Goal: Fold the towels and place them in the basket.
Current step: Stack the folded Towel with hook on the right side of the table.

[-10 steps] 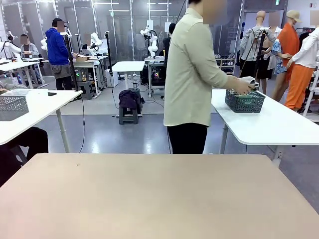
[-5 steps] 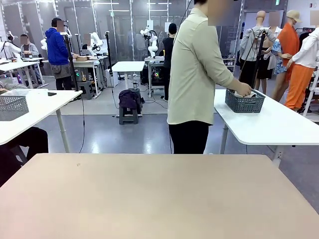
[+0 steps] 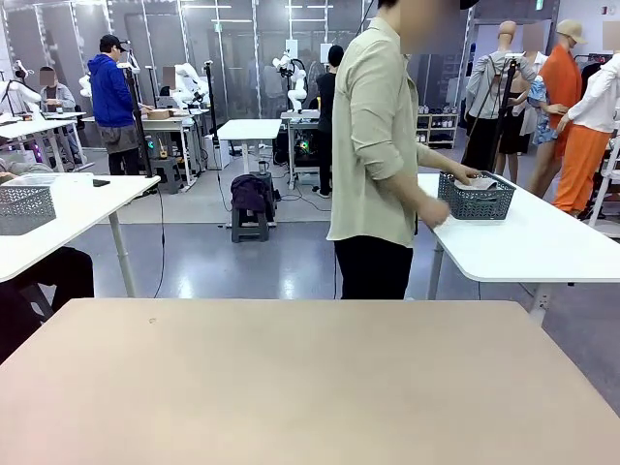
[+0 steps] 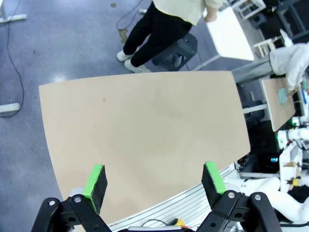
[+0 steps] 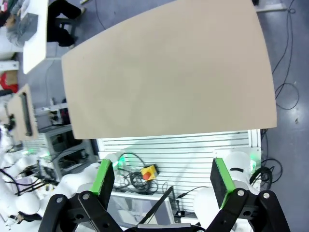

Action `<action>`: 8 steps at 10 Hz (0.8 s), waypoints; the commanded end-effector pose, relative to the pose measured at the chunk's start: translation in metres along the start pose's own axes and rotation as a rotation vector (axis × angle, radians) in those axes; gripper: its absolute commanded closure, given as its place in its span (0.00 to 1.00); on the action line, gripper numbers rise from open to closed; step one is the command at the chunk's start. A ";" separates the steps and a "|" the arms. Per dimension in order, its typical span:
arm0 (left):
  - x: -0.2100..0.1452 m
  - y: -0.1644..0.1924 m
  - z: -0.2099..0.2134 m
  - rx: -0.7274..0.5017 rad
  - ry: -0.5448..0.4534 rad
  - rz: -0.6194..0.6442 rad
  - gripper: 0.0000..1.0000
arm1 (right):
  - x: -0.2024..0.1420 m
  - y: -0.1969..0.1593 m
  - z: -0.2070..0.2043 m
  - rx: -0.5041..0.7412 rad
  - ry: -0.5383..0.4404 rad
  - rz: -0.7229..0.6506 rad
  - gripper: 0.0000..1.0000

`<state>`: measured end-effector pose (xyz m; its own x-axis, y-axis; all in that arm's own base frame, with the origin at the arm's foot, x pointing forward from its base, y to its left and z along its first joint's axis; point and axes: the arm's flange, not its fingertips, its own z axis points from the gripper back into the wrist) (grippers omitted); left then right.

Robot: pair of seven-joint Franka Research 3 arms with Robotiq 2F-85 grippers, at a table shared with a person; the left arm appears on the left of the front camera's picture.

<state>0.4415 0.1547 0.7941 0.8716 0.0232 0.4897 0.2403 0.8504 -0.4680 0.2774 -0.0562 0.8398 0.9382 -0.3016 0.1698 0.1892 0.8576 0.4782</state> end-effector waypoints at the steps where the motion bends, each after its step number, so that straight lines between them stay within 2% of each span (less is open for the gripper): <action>1: 0.013 0.025 0.018 -0.096 -0.002 0.158 0.00 | 0.019 -0.023 0.014 0.158 0.086 -0.101 0.00; 3: 0.018 0.068 0.016 -0.260 0.011 0.263 0.00 | 0.034 -0.054 0.001 0.318 0.170 -0.184 0.00; 5: 0.018 0.102 0.006 -0.453 0.116 0.321 0.00 | 0.043 -0.088 -0.009 0.475 0.224 -0.263 0.00; 7: 0.012 0.124 0.002 -0.503 0.143 0.367 0.00 | 0.044 -0.110 -0.017 0.604 0.199 -0.349 0.00; 8: 0.008 0.128 -0.001 -0.527 0.148 0.378 0.00 | 0.044 -0.117 -0.024 0.662 0.173 -0.342 0.00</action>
<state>0.4760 0.2584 0.7188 0.9711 0.1648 0.1724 0.0839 0.4406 -0.8938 0.3075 -0.1721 0.7751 0.9150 -0.3581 -0.1861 0.3179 0.3555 0.8789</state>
